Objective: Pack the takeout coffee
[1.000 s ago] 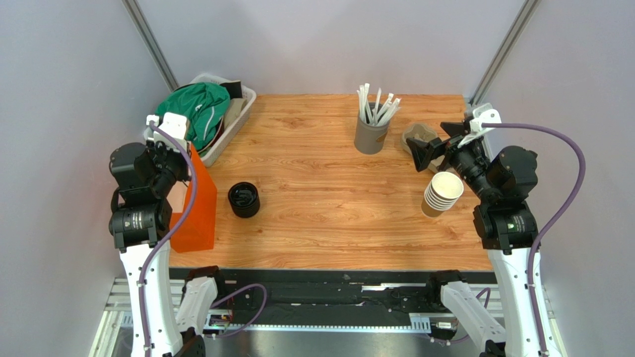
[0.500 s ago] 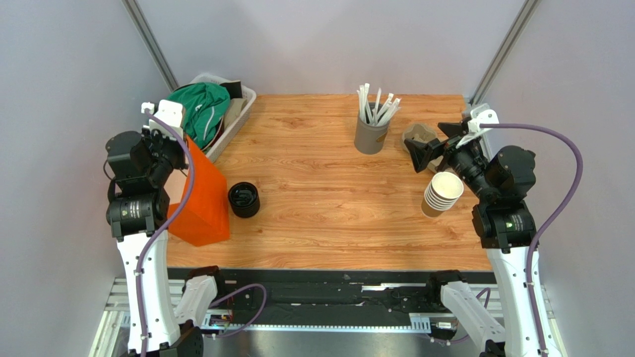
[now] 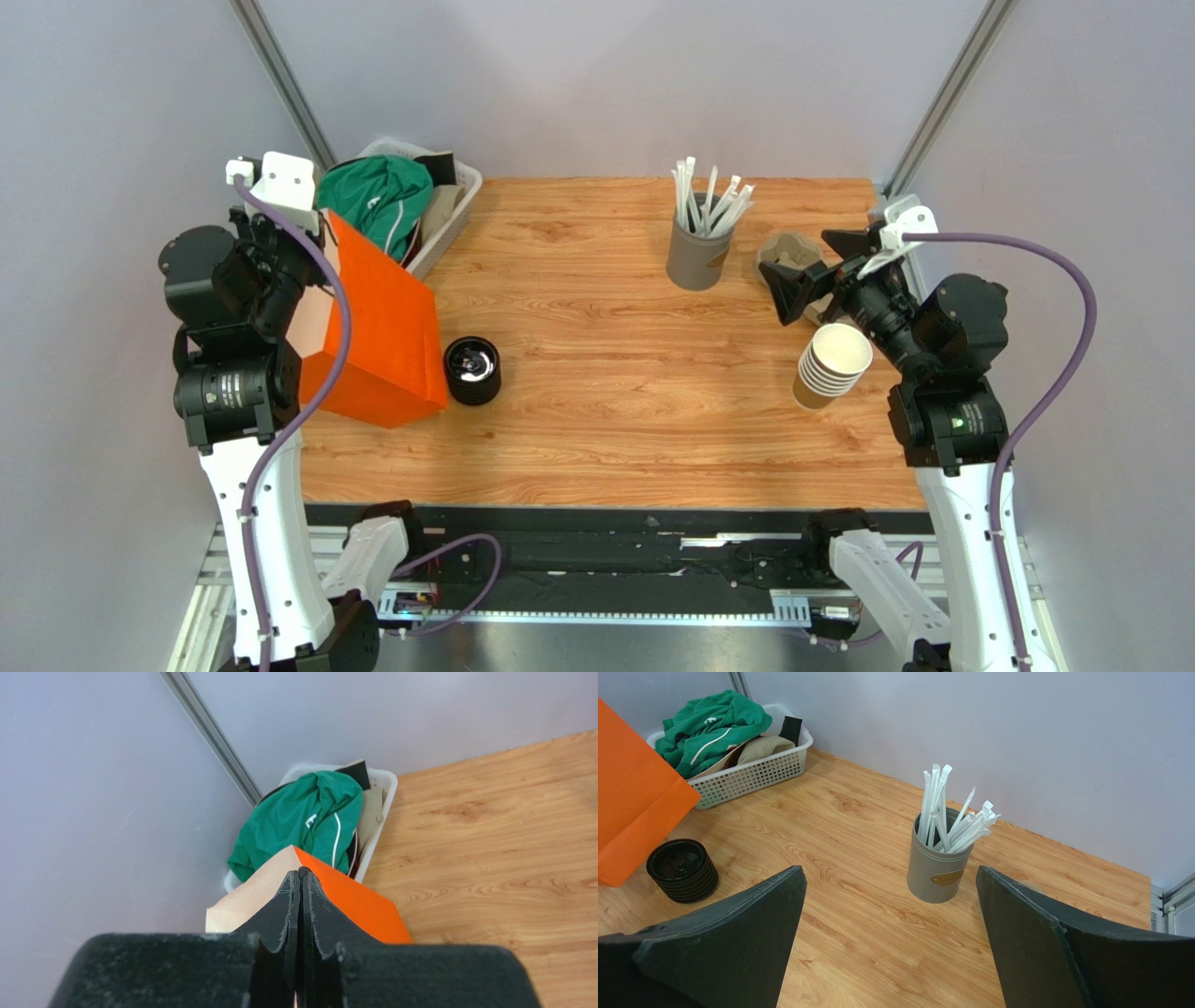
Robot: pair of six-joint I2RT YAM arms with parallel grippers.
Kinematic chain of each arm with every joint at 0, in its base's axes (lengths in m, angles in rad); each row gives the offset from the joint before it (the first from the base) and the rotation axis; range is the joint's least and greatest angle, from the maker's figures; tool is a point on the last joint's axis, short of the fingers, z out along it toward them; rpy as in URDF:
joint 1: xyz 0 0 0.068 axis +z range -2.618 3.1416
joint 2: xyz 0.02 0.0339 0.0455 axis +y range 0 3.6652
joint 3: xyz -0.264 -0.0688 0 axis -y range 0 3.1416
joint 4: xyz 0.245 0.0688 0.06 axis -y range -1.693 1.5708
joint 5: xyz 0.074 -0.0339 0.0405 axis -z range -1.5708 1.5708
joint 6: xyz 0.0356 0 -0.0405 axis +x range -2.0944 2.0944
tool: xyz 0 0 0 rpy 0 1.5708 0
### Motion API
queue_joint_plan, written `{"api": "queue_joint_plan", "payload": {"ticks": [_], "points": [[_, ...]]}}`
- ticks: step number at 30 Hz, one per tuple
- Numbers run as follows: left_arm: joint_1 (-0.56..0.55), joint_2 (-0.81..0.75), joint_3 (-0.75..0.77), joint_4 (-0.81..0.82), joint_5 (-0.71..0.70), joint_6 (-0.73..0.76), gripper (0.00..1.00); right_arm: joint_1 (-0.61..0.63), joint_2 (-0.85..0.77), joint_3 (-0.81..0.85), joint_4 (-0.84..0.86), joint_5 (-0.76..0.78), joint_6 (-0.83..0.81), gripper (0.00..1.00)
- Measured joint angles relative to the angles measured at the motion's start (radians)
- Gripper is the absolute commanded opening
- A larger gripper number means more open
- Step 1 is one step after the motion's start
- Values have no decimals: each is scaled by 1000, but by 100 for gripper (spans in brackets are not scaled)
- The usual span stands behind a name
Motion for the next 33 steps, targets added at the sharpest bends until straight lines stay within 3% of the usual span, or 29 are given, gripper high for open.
{"api": "queue_joint_plan", "payload": {"ticks": [11,19,25,33], "points": [[0,65,217,-22,85,-12,0,-2,10,-10,7,-1,3,99],[-10,79,310,-64,237,-74,0,-5,9,-12,8,3,3,99],[-181,110,338,-95,208,-80,0,-11,8,-16,16,24,5,99],[-463,236,361,-139,16,-71,0,-21,7,-17,27,68,8,99]]}}
